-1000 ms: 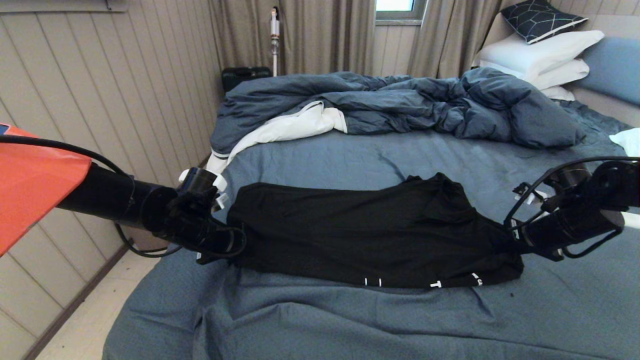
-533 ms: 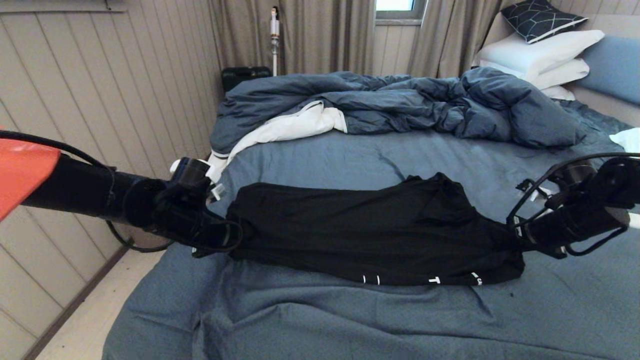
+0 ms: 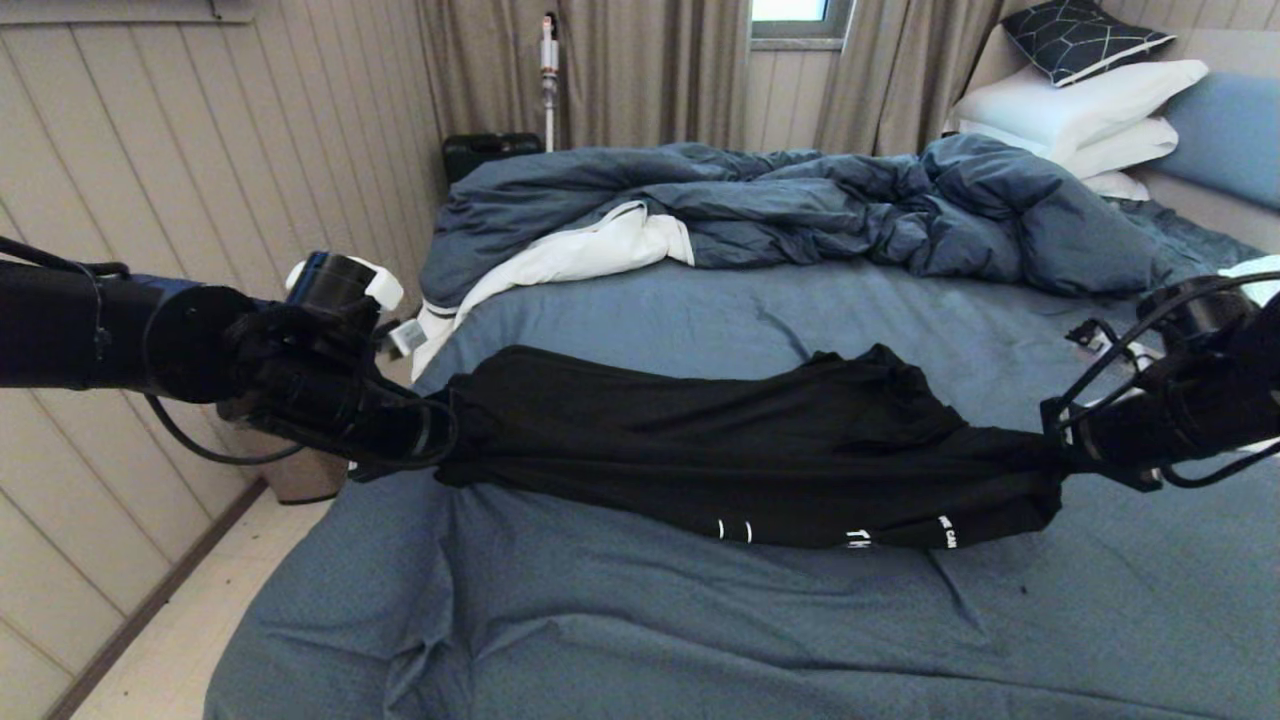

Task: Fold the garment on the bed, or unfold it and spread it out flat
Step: Fold the black T-shirt

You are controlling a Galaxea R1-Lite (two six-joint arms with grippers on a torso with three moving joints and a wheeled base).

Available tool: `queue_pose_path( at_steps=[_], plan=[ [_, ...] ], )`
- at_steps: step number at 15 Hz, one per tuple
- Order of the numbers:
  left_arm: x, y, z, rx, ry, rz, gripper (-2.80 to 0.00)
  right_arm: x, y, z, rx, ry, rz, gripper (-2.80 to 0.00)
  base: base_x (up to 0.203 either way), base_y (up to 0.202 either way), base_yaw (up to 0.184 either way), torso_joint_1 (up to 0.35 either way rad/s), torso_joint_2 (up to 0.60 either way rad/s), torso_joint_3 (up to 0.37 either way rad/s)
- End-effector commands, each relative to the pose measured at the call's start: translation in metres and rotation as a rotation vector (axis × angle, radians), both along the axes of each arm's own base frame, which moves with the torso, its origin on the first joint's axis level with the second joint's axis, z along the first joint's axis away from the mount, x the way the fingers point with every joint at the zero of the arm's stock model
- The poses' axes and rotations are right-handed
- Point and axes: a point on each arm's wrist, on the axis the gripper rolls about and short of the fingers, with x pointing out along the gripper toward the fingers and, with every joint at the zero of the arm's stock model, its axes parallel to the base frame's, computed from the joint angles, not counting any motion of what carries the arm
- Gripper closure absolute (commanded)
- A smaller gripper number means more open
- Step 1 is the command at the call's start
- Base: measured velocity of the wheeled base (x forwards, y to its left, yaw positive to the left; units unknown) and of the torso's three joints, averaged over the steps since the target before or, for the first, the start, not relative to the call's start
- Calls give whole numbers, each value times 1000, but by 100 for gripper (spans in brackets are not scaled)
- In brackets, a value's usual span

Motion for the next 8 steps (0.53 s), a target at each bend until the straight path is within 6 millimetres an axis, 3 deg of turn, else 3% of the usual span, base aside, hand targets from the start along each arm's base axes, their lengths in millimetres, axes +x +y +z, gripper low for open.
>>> queue_pose_path(
  at_steps=[1,4,8],
  plan=[
    [-6,2,8,2,-9,-9,0,-4,1,8,-4,-23,3,0,0,0,0,0,0,0],
    [-5,2,3,9,7,-13,0,-1,1,6,-3,-18,4,0,0,0,0,0,0,0],
    [-3,1,18,2,-23,-14,0,-2,2,10,-3,-28,6,0,0,0,0,0,0,0]
  ],
)
